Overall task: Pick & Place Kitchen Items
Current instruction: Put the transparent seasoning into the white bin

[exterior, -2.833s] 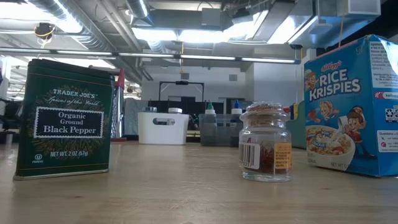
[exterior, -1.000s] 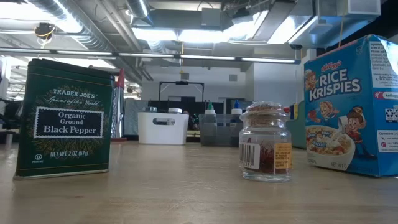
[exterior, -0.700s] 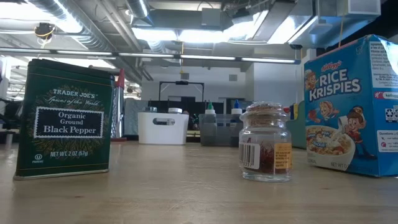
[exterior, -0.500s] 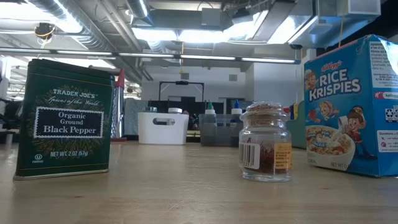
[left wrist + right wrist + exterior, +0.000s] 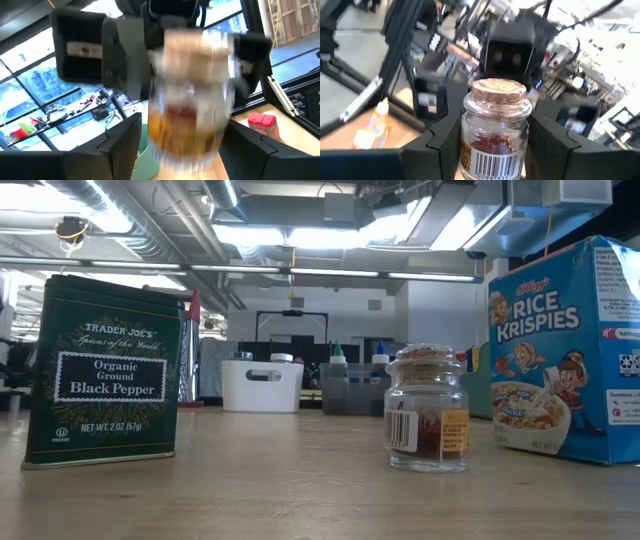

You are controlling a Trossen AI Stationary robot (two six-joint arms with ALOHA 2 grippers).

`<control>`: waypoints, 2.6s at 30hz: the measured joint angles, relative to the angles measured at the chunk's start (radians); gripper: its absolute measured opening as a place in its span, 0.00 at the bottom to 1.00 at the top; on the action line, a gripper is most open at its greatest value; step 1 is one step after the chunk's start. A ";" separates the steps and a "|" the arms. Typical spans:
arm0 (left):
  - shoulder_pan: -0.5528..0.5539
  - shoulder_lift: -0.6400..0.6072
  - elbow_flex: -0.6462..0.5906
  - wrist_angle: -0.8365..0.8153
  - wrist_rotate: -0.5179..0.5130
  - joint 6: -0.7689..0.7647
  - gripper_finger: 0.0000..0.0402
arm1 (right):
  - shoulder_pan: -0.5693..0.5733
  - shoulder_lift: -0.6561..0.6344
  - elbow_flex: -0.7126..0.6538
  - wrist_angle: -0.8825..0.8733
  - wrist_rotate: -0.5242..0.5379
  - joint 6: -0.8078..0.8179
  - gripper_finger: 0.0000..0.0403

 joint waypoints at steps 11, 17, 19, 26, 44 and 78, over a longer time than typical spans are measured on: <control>-0.011 -0.001 0.001 -0.103 -0.073 0.013 0.59 | 0.002 -0.069 0.000 -0.131 0.116 0.064 0.47; -0.056 -0.001 0.001 -0.205 -0.383 0.154 0.59 | -0.019 -0.112 0.000 -0.331 0.124 0.301 0.47; -0.069 -0.001 0.001 -0.252 -0.453 0.215 0.59 | -0.035 -0.114 0.000 -0.408 0.123 0.389 0.47; -0.091 0.000 0.000 -0.295 -0.427 0.366 0.58 | -0.122 -0.090 0.002 -0.581 -0.118 0.597 0.47; -0.050 0.066 0.028 -0.288 -0.083 0.544 0.52 | -0.161 0.007 0.003 -0.515 -0.322 0.626 0.47; 0.048 0.213 0.215 -0.643 0.101 0.488 0.52 | -0.187 0.109 0.001 -0.478 -0.449 0.637 0.47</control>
